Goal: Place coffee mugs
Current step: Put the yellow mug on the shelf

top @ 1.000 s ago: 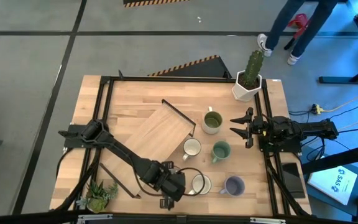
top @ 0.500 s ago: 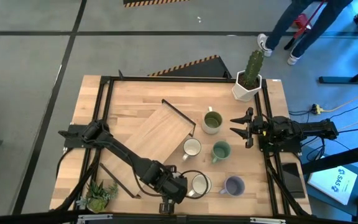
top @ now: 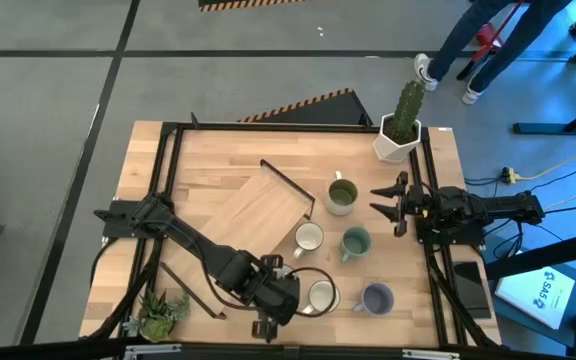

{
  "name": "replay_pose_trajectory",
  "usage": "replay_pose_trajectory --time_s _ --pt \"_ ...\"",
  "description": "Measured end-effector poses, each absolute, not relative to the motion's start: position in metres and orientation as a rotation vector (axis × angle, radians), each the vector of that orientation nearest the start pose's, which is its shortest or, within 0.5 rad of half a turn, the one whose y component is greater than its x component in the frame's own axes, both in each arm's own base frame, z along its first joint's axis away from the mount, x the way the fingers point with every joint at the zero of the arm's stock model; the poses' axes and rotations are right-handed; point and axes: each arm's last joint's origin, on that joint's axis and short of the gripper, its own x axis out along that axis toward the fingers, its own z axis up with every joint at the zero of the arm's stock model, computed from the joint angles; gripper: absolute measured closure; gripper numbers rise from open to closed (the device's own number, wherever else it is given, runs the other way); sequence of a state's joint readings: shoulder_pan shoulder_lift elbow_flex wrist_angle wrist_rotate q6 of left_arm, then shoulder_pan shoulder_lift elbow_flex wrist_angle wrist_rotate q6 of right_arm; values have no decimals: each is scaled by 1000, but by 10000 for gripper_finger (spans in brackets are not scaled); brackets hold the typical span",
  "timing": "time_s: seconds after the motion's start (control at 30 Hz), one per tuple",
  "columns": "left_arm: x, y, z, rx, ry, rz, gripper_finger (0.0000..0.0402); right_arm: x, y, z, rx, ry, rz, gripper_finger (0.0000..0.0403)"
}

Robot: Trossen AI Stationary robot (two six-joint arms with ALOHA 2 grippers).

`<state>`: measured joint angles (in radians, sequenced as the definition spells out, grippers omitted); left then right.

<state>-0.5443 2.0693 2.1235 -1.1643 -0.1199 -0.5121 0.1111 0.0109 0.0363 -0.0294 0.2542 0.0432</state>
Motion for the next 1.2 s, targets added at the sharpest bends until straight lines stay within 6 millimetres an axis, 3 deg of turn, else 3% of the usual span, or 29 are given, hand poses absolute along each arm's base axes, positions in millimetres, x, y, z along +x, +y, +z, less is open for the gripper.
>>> replay_pose_trajectory --time_s 0.3,0.57,0.9,1.2 --pt "361 -193 359 46 1096 26 384 95 3 172 39 0 -159 226" --pt "358 -148 375 91 1149 204 385 95 3 172 11 2 -166 226" --pt "370 -73 389 119 1153 271 385 95 3 172 -7 3 -168 226" --pt "374 20 393 115 1196 351 385 95 3 172 -9 3 -169 226"
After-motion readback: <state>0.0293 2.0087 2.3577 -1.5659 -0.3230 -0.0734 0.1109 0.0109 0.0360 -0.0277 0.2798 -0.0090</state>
